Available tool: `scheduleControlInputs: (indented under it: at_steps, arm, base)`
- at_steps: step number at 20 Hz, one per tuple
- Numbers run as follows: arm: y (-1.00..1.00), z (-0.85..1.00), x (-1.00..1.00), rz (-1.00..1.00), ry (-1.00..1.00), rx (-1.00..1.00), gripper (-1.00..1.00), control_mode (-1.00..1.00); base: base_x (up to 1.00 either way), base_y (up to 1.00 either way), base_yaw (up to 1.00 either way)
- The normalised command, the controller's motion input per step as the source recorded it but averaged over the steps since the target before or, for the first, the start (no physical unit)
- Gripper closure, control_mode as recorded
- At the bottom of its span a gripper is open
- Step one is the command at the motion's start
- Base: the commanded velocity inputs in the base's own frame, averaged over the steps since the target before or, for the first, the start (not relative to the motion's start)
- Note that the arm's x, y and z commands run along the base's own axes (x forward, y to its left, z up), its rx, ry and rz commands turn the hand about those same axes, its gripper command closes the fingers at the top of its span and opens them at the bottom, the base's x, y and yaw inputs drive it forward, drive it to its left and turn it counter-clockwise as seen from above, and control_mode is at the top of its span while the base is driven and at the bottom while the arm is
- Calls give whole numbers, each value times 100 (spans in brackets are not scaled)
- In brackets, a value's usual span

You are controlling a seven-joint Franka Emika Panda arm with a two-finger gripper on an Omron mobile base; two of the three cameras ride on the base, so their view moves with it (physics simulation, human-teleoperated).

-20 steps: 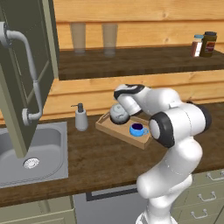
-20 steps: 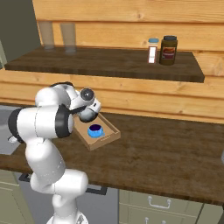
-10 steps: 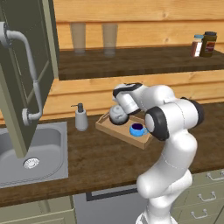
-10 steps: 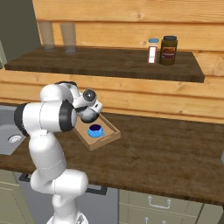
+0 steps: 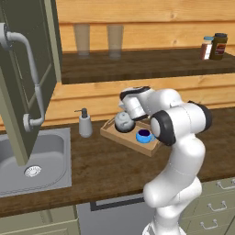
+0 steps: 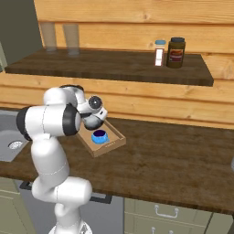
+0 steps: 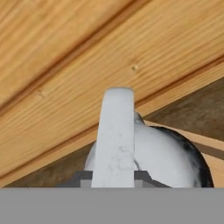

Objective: Pick the kettle from the counter and place it on the tray. Then pick the mug from the cabinet and place it on the tray. Then close the cabinet doors.

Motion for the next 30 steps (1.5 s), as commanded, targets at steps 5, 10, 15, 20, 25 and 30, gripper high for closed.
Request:
scheduleControlInputs:
  at_steps: [5,10,15,20,25,30]
  arm:
    - [0,-24,7,0,0,1,100,-100]
    - [0,-26,0,1,0,0,-100,-100]
    - [-16,-30,0,0,0,0,-100,-100]
    - [-28,-21,-3,0,0,0,-100,-100]
    - [-21,-5,-14,0,2,0,-100,-100]
    - [-6,4,-36,-1,0,0,-100,-100]
  base:
    - [0,0,0]
    - [0,0,0]
    - [0,0,0]
    - [0,0,0]
    - [0,0,0]
    - [0,0,0]
